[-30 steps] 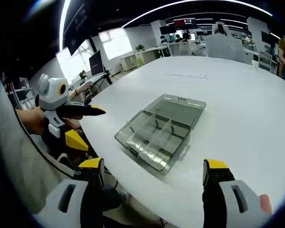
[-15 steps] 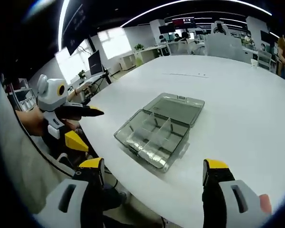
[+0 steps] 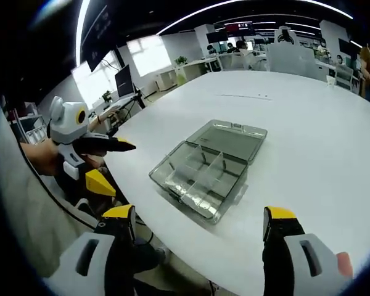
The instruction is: Insert the divider into the dual guide fixture by aligning both edges with the guide slots and pushing it downward to the bottom, including one-sided entry, uneven engagement, binding, and posture correction.
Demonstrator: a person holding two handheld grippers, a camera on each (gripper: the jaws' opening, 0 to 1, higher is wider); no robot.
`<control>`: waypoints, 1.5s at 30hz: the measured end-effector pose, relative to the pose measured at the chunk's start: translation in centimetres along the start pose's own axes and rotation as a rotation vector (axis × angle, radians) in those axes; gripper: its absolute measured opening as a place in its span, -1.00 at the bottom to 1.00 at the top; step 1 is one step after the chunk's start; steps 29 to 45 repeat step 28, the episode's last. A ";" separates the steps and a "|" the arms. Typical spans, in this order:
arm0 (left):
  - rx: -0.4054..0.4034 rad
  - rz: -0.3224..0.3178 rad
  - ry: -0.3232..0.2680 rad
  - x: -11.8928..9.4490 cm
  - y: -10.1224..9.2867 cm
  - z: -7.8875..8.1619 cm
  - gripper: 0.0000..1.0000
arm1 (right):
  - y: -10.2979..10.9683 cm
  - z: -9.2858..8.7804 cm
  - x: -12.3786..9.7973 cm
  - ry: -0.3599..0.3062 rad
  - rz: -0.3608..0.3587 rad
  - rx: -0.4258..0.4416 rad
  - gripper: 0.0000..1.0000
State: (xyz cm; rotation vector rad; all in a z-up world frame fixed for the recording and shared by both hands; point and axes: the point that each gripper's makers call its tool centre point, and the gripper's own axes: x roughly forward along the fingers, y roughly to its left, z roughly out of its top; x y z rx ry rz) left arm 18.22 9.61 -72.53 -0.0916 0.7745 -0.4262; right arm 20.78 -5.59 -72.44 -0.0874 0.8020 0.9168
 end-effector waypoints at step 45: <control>-0.001 -0.010 0.016 0.8 0.0 0.3 0.98 | -0.3 -0.1 0.4 0.009 0.005 0.012 0.67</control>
